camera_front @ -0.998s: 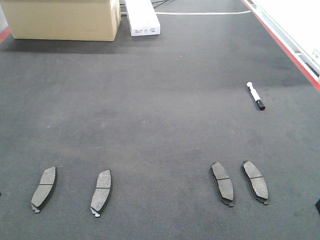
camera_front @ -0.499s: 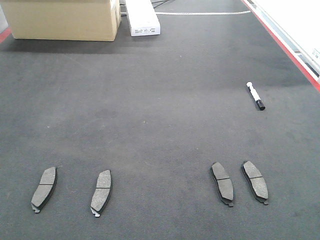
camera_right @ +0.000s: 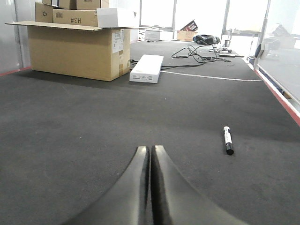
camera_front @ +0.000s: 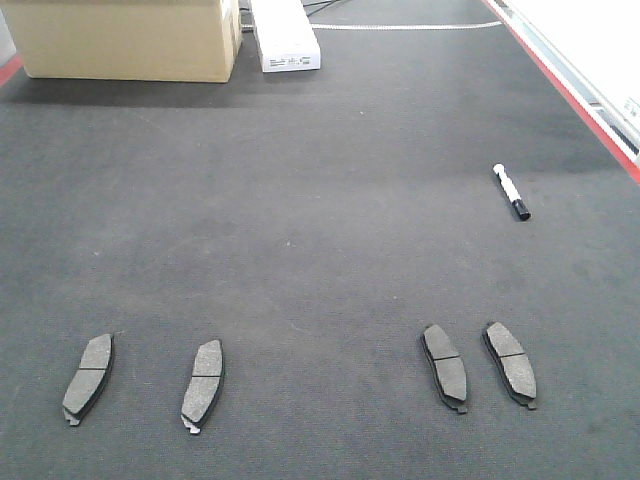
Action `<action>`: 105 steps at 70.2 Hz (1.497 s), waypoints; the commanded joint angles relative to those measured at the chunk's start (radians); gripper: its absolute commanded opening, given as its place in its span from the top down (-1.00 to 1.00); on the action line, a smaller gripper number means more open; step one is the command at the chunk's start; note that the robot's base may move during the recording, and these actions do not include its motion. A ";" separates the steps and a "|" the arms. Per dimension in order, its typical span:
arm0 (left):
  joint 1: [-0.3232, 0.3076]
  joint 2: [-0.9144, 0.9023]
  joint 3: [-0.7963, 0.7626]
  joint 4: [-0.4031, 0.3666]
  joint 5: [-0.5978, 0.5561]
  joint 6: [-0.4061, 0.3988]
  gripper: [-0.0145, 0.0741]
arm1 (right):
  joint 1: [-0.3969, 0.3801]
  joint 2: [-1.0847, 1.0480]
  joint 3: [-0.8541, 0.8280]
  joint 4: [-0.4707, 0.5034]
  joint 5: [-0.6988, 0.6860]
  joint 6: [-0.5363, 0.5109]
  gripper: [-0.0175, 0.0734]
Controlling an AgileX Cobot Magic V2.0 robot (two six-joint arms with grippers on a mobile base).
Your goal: Move and align brake pads A on conveyor
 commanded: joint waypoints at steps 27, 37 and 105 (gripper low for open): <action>0.106 -0.019 0.042 -0.017 -0.135 0.020 0.69 | -0.004 0.013 -0.026 -0.002 -0.066 0.000 0.64; 0.212 -0.064 0.119 -0.104 -0.256 0.083 0.69 | -0.004 0.013 -0.026 -0.002 -0.066 0.000 0.64; 0.335 -0.247 0.310 -0.216 -0.314 0.193 0.69 | -0.004 0.013 -0.026 -0.002 -0.062 0.000 0.64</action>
